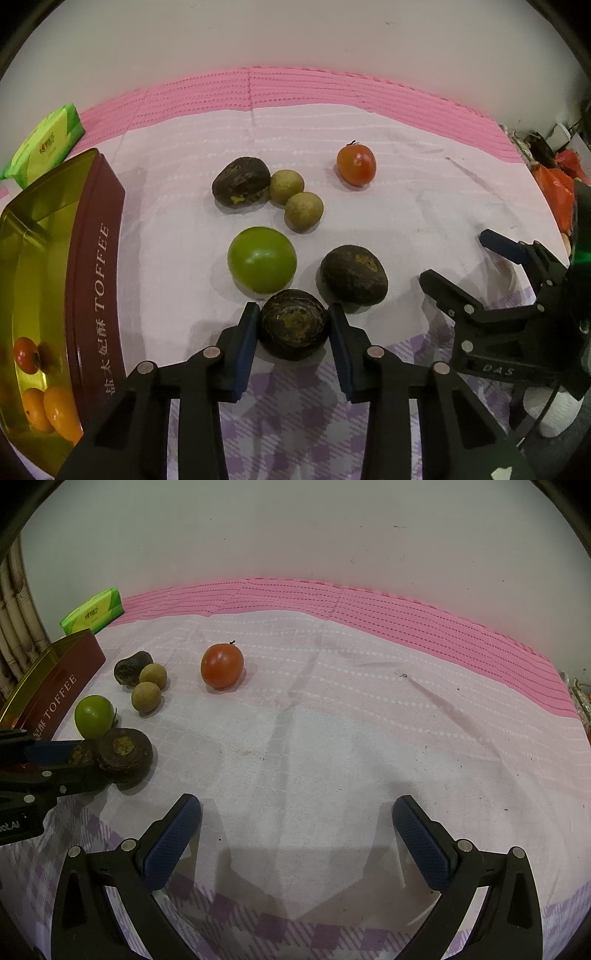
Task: Organize fruits
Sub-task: 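Lift the dark brown fruit with the left gripper over the tray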
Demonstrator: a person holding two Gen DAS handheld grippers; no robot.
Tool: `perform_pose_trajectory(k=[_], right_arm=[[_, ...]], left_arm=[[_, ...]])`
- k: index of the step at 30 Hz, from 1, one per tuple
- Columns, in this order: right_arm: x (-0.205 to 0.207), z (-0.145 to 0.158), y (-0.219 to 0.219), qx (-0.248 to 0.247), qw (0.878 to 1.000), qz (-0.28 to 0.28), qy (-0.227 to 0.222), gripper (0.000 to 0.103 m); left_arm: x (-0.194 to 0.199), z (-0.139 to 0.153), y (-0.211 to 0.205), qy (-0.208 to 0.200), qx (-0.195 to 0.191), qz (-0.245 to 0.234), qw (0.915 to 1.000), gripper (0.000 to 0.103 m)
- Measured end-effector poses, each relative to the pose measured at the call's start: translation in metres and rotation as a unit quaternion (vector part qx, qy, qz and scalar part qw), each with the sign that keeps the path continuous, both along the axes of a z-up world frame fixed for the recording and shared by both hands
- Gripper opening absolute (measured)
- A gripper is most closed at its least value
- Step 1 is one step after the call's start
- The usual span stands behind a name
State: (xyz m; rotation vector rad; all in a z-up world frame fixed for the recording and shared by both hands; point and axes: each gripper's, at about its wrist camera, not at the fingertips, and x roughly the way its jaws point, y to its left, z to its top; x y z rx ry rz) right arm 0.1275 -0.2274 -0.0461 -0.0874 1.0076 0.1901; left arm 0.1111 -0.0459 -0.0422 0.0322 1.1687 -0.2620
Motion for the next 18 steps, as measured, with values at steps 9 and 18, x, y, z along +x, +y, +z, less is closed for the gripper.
perform_pose_trajectory(k=[9, 18], right_arm=[[0.0, 0.0, 0.0, 0.0, 1.0, 0.0, 0.0, 0.103], [0.0, 0.0, 0.0, 0.0, 1.0, 0.0, 0.0, 0.103]], left_arm=[[-0.019, 0.012, 0.012, -0.003, -0.01, 0.002, 0.9999, 0.034], [-0.038, 0.037, 0.032, -0.021, -0.023, 0.019, 0.9993, 0.034]])
